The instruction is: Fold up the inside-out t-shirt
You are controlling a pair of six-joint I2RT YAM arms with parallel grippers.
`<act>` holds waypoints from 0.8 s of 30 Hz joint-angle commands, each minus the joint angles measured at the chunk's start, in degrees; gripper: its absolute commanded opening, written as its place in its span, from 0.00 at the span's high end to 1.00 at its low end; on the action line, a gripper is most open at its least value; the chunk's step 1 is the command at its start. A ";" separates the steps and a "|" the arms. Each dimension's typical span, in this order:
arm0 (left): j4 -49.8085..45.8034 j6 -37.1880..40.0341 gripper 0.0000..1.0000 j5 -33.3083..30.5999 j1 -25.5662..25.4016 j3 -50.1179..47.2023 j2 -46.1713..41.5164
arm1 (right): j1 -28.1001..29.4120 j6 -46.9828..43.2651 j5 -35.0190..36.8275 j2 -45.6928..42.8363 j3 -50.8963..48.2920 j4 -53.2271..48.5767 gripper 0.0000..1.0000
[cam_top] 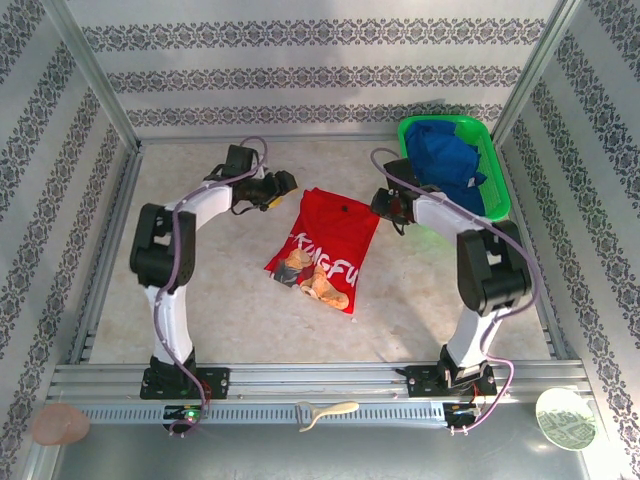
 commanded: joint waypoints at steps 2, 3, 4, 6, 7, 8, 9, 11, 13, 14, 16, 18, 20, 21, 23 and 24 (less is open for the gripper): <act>3.22 0.01 0.30 1.64 -4.01 -9.79 -12.37 | 2.06 -2.52 -7.93 -4.76 -1.86 2.95 0.57; 4.04 -0.24 0.31 1.58 -5.05 -12.76 -14.75 | 2.35 -2.99 -10.18 -4.43 -1.42 3.03 0.57; 5.85 -0.94 0.31 1.31 -6.29 -16.07 -16.97 | 2.81 -3.47 -12.40 -3.72 -0.58 3.05 0.57; 9.91 -2.61 0.33 1.39 -8.41 -21.37 -19.64 | 3.71 -3.74 -16.06 -1.53 1.77 3.08 0.55; 11.29 -3.18 0.34 1.20 -9.45 -23.69 -20.37 | 4.13 -3.73 -18.02 0.09 3.47 2.96 0.54; 12.72 -3.24 0.34 0.91 -10.38 -25.55 -20.70 | 4.79 -3.71 -19.88 1.96 5.62 2.47 0.54; 13.05 -3.04 0.34 0.52 -10.93 -27.01 -20.80 | 5.47 -3.71 -20.80 3.68 7.63 1.78 0.53; 14.99 -3.63 0.35 -0.39 -11.39 -30.76 -20.83 | 7.01 -3.73 -21.82 7.03 11.26 0.43 0.51; 16.77 -3.71 0.36 -2.46 -11.41 -34.08 -20.99 | 8.38 -3.76 -21.69 10.15 14.83 -0.87 0.50; 17.45 -3.45 0.36 -3.45 -11.37 -35.35 -20.78 | 9.03 -3.82 -21.29 11.72 16.35 -1.39 0.50; 18.08 -2.91 0.37 -5.13 -11.38 -37.16 -20.18 | 10.02 -3.70 -20.22 14.58 19.05 -2.38 0.49; 19.30 -3.12 0.38 -5.94 -11.37 -38.73 -19.03 | 10.72 -3.31 -19.14 16.95 21.32 -3.26 0.49; 21.71 -4.15 0.39 -5.66 -11.39 -40.16 -17.57 | 11.14 -2.75 -17.50 18.50 22.79 -3.56 0.49; 22.73 -4.71 0.39 -5.47 -11.37 -40.75 -17.03 | 11.26 -2.56 -17.11 19.13 23.27 -3.61 0.49; 25.49 -6.10 0.40 -4.96 -11.45 -42.15 -16.22 | 11.37 -2.07 -16.64 20.40 24.63 -3.95 0.49; 26.33 -6.60 0.40 -4.77 -11.44 -42.57 -15.98 | 11.48 -1.89 -16.60 20.96 25.20 -4.00 0.49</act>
